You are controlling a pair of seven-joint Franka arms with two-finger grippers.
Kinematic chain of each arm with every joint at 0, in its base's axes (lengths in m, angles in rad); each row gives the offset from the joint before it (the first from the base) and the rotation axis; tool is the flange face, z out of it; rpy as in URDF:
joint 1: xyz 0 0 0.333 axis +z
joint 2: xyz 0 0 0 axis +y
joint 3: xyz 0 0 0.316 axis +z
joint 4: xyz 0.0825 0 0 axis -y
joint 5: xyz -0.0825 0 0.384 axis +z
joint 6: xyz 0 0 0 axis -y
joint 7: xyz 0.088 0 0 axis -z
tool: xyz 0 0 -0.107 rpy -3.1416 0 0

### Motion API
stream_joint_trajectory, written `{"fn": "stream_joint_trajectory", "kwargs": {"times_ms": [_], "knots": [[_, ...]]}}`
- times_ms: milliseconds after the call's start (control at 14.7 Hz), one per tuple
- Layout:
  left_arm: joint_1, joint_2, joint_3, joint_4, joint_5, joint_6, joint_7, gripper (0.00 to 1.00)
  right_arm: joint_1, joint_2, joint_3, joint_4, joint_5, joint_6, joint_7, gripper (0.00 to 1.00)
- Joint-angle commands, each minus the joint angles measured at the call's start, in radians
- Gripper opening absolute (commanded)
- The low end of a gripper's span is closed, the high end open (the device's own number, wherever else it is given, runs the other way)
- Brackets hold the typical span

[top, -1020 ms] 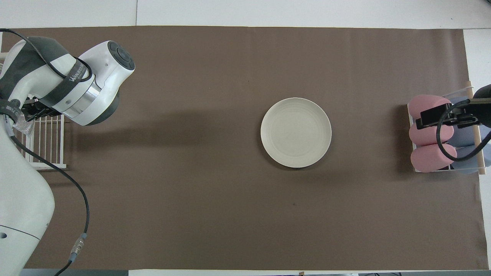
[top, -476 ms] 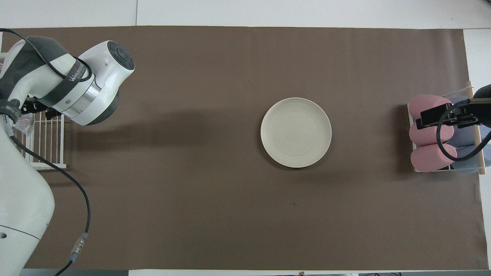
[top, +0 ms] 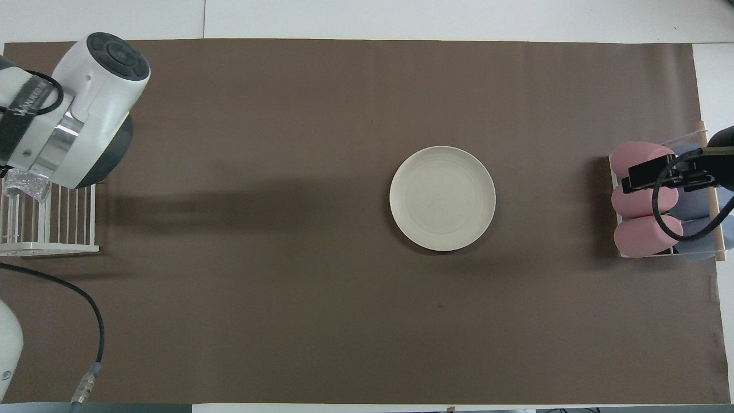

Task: Wipe plate with sponge

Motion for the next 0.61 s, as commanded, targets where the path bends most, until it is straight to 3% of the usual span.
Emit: {"fn": "stream_joint_trajectory", "kwargs": {"times_ms": [0,340,544], "knots": [[0.020,-0.092,-0.003,-0.009,-0.131,0.025,0.063,1.00,-0.005,-0.005,0.012,0.005,-0.019,-0.007,0.007,1.00],[0.107,-0.241,0.005,0.024,-0.508,0.040,0.193,1.00,-0.001,-0.008,0.018,0.005,-0.019,-0.006,0.044,1.00],[0.132,-0.316,0.005,0.014,-0.628,0.026,0.285,1.00,-0.001,-0.008,0.018,0.005,-0.019,-0.007,0.044,1.00]]}}
